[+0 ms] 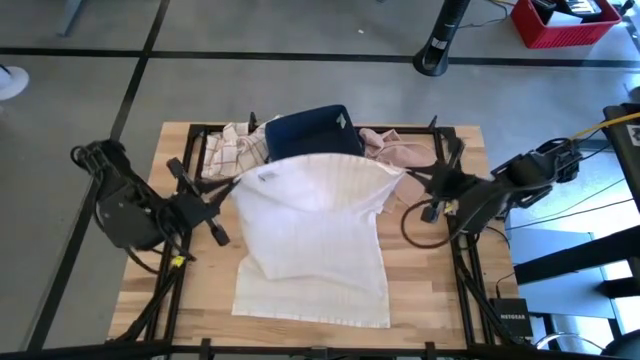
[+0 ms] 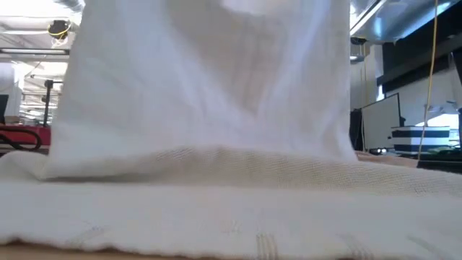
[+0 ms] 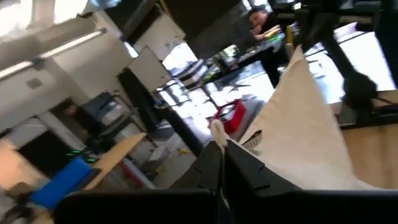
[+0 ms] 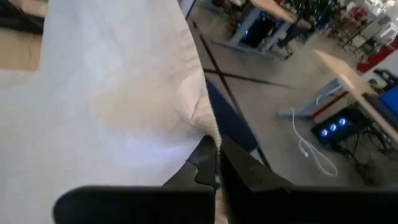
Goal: Fold towel
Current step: Fold the white with gray pattern towel on the table
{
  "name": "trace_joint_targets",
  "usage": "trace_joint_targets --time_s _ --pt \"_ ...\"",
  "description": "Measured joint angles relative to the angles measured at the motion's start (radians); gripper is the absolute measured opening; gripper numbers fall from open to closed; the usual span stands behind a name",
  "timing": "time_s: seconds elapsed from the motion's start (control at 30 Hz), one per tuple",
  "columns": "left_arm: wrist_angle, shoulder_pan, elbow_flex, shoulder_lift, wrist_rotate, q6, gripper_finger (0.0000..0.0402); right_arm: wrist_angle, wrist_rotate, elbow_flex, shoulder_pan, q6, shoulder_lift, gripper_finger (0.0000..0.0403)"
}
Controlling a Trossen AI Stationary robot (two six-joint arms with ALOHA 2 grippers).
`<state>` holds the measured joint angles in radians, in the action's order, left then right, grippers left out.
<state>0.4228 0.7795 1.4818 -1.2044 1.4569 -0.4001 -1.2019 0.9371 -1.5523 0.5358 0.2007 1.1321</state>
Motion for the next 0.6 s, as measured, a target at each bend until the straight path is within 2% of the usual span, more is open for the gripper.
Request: trace_joint_targets --time_s 0.07,0.13,0.23,0.33,0.43,0.5,0.6 --pt "0.102 -0.002 -0.034 0.023 -0.091 0.126 0.0005 -0.002 -0.014 0.056 0.000 0.041 -0.012 0.0007" --pt "0.170 -0.015 -0.063 0.037 -0.172 0.189 0.0005 -0.005 -0.014 0.101 0.000 0.077 -0.020 0.0007" --pt "0.209 -0.055 -0.089 0.049 -0.186 0.190 0.0005 -0.006 -0.012 0.146 0.000 0.106 -0.040 0.0007" --pt "0.207 -0.114 -0.090 0.055 -0.131 0.076 0.0005 -0.005 0.008 0.166 0.000 0.118 -0.055 0.0007" --pt "0.132 -0.187 -0.090 0.069 -0.072 -0.098 0.0005 -0.004 0.017 0.168 0.000 0.134 -0.064 0.0007" --pt "0.032 -0.233 -0.090 0.084 -0.078 -0.218 0.0005 -0.004 0.022 0.168 0.000 0.134 -0.067 0.0007" --pt "-0.192 -0.283 -0.090 0.103 -0.165 -0.414 0.0005 -0.004 0.021 0.168 0.000 0.134 -0.070 0.0007"
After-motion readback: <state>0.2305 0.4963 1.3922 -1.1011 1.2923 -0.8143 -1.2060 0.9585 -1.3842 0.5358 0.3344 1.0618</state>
